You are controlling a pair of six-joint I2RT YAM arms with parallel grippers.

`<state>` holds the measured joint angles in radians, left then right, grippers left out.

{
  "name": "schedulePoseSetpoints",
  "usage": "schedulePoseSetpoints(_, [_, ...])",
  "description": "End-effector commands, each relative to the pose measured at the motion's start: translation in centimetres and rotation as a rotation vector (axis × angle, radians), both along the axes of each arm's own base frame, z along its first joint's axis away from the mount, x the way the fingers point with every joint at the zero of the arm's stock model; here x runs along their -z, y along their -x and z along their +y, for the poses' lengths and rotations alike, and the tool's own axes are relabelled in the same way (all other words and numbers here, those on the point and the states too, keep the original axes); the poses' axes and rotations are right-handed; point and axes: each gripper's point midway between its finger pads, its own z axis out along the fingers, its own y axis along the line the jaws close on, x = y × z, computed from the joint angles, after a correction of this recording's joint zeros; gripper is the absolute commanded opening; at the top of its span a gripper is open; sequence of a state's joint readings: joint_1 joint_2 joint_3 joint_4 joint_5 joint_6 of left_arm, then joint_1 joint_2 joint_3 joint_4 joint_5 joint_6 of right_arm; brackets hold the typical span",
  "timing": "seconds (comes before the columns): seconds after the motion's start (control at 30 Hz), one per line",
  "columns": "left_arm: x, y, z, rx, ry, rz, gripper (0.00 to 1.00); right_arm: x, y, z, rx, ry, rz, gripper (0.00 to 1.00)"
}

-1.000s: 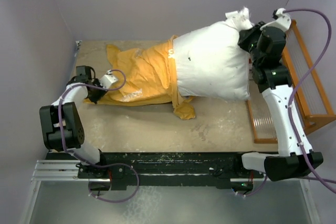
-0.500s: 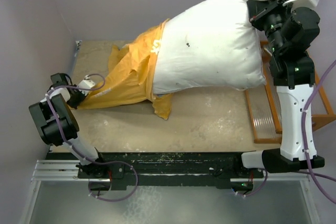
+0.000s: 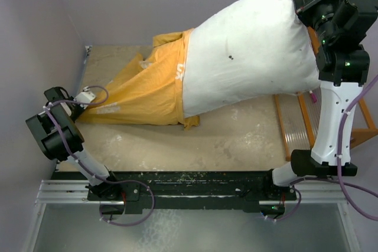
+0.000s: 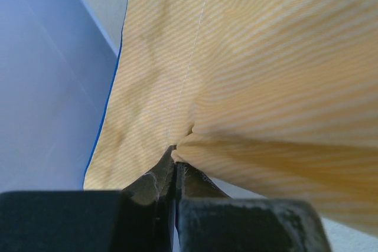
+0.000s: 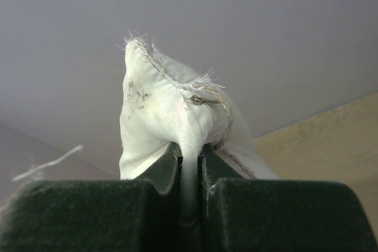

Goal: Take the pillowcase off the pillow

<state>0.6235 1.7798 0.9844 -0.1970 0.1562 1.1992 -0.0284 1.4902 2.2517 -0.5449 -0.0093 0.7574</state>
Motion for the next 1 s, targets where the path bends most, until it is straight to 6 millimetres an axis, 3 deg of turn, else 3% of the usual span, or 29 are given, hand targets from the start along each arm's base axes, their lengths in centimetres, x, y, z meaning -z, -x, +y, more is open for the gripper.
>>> schedulePoseSetpoints(0.0, [1.6,2.6,3.7,-0.072,-0.09,0.059,0.0,-9.5,5.1,-4.2,0.164,-0.021,-0.327,0.0])
schedulePoseSetpoints(0.17, [1.8,3.1,4.3,-0.078,-0.086,0.062,0.0,-8.6,4.9,-6.5,0.228,-0.025,-0.307,0.0])
schedulePoseSetpoints(0.33, [1.8,3.4,5.0,-0.077,-0.11,0.06,0.0,-9.0,5.8,-10.1,0.378,0.011,-0.307,0.0])
schedulePoseSetpoints(0.47, [1.9,4.1,5.7,-0.07,-0.13,0.063,0.0,-9.2,5.4,-11.5,0.413,-0.013,-0.313,0.0])
schedulePoseSetpoints(0.8, [2.3,6.4,8.1,-0.106,-0.134,0.061,0.0,-9.0,0.9,-12.1,0.237,-0.218,-0.353,0.0])
schedulePoseSetpoints(0.9, [2.7,6.8,7.6,-0.097,-0.117,0.058,0.0,-9.0,0.3,-12.1,0.22,-0.231,-0.374,0.0])
schedulePoseSetpoints(0.97, [1.8,5.9,5.9,-0.07,-0.072,0.027,0.0,-9.7,0.1,-10.8,0.17,-0.223,-0.397,0.0])
